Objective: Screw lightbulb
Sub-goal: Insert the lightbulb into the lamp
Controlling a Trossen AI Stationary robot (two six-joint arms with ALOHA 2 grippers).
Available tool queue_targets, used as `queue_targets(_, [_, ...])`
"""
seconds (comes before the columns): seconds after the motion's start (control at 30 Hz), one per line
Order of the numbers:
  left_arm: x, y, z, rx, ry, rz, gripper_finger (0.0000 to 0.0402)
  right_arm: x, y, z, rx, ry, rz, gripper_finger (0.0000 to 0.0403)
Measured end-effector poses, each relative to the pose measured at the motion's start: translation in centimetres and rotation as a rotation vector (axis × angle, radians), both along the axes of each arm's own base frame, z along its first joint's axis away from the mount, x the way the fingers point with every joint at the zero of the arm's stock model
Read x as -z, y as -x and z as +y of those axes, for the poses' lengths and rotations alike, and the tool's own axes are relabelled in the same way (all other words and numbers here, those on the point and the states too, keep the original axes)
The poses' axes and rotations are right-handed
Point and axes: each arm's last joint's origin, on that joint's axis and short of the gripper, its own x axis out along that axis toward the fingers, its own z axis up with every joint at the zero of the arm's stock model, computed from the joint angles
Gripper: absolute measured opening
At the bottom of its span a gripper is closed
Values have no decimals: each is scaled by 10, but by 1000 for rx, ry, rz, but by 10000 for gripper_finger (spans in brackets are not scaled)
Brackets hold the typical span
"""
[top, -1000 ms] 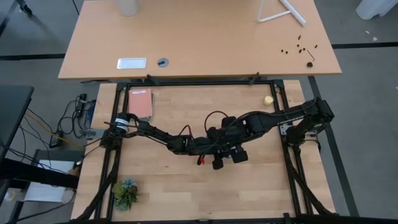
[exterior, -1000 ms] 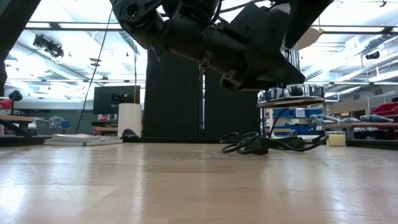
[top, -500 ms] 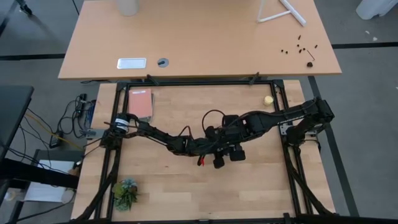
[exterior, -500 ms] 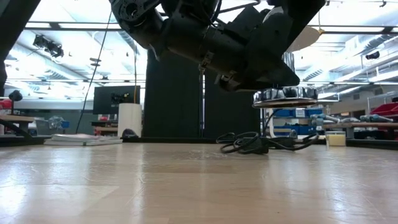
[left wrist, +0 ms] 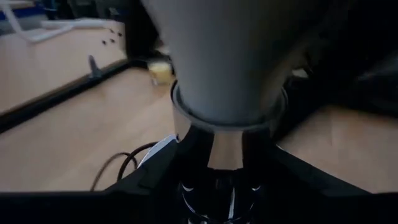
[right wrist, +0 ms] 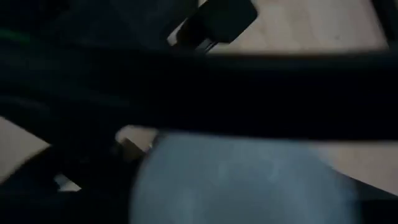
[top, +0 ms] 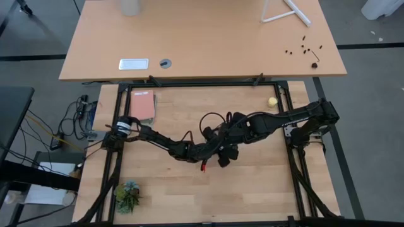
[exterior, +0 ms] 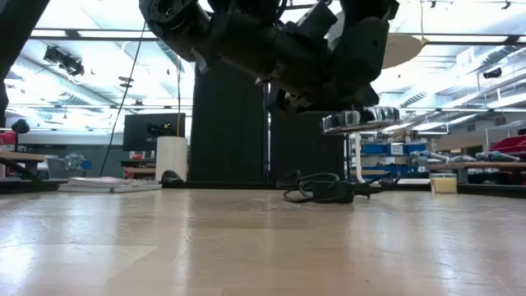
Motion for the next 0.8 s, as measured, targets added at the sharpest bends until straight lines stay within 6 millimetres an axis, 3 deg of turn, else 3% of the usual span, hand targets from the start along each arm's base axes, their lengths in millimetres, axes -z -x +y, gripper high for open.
queue_targets(0.47, [1,0,-2,15,-19,24,193,-1,5,1,-177,10,72,299])
queue_targets(0.8, [3,0,-4,98,-56,76,193,-20,36,8,-245,-21,126,321])
